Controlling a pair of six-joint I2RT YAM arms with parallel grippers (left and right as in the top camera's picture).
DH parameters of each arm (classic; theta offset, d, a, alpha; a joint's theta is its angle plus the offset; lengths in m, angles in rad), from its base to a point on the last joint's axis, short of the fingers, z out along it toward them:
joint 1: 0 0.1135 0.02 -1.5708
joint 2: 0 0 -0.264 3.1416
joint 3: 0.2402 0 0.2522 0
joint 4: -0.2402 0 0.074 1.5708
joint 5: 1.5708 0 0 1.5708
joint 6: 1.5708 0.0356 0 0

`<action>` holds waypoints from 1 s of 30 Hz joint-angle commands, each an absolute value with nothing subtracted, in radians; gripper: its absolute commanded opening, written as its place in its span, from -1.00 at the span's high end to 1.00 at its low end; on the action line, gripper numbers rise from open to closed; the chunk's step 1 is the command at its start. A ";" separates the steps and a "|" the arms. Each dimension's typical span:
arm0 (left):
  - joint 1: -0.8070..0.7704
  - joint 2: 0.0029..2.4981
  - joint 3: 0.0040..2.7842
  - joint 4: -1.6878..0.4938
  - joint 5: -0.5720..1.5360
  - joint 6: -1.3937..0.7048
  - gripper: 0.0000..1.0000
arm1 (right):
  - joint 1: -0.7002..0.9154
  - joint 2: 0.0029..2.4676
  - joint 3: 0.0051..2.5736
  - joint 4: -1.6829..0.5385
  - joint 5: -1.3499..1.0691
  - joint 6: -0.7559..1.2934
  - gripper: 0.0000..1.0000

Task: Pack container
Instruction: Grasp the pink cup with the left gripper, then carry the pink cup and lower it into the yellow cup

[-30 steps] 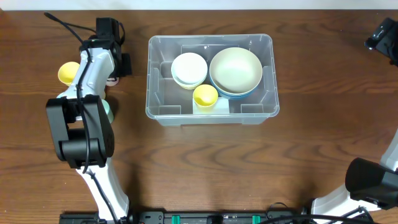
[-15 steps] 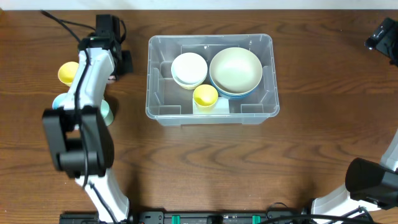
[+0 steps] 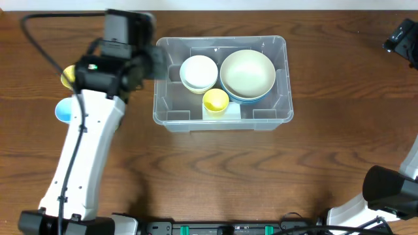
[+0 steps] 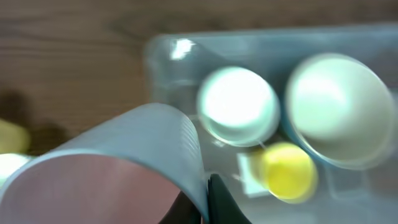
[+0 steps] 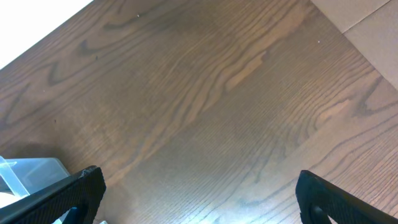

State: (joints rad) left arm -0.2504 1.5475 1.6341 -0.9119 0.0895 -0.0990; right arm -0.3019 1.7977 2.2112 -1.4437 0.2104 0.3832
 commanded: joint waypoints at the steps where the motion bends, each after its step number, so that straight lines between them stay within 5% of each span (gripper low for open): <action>1: -0.348 1.586 1.638 -0.919 0.146 -0.041 0.88 | -0.306 1.778 2.223 -1.444 0.216 0.396 -0.98; 12: -0.537 1.702 1.638 -0.894 0.146 0.034 0.88 | -0.306 1.778 2.223 -1.444 0.216 0.396 -0.98; 30: -0.558 1.807 1.638 -0.926 0.146 0.033 0.88 | -0.306 1.778 2.223 -1.445 0.216 0.396 -0.98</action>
State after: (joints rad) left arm -0.5568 1.8061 1.6341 -0.9199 0.1440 0.0242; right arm -0.3019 1.7977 2.2112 -1.4437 0.2104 0.3832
